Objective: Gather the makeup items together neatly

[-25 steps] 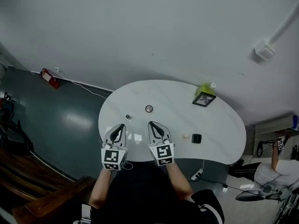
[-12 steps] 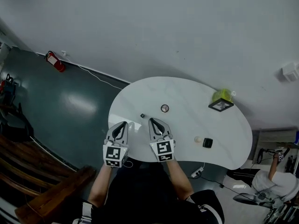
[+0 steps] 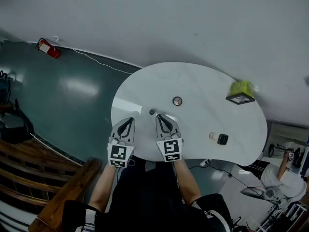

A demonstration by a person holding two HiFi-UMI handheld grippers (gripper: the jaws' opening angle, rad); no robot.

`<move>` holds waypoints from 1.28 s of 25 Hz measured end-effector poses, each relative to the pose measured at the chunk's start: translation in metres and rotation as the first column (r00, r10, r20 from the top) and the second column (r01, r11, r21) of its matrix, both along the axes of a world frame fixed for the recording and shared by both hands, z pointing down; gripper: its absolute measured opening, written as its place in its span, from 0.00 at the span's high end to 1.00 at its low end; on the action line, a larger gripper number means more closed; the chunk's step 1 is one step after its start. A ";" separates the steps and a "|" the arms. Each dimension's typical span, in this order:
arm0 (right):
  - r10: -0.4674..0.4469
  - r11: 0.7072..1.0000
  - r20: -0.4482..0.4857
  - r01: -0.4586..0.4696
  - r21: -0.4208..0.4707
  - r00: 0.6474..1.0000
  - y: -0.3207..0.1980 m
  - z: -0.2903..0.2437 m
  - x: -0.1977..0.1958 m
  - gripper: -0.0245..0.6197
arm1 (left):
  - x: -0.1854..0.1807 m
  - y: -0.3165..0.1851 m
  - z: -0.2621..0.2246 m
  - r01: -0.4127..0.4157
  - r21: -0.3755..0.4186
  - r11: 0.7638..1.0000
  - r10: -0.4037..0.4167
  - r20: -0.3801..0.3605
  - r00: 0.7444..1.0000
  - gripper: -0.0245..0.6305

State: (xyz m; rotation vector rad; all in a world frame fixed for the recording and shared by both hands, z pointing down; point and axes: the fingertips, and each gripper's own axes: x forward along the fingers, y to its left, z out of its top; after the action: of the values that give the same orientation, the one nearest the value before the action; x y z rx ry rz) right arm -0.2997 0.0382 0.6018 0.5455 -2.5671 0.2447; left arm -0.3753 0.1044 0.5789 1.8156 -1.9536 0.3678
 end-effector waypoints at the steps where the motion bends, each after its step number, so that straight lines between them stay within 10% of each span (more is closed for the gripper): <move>1: -0.001 1.000 -0.005 0.001 -0.006 1.000 0.001 0.005 -0.002 0.91 | -0.001 0.001 0.005 -0.002 -0.007 1.000 0.002 -0.006 1.000 0.93; 12: -0.010 1.000 -0.010 0.010 -0.012 1.000 0.008 0.027 -0.017 0.91 | -0.011 0.009 0.027 -0.010 -0.043 0.999 0.008 -0.032 0.999 0.93; 16: -0.046 0.998 -0.026 0.045 -0.043 0.999 0.010 0.040 -0.024 0.67 | -0.014 0.008 0.027 -0.011 -0.042 0.999 0.010 -0.031 0.999 0.93; 32: -0.050 0.998 -0.077 0.047 -0.034 0.996 0.003 0.055 -0.030 0.80 | -0.022 0.008 0.034 -0.005 -0.059 0.998 0.003 -0.035 0.999 0.93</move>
State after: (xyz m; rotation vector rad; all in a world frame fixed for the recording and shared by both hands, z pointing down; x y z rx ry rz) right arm -0.3294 0.0411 0.6568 0.4711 -2.4932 0.2430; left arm -0.3978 0.1126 0.6125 1.7779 -1.8957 0.3890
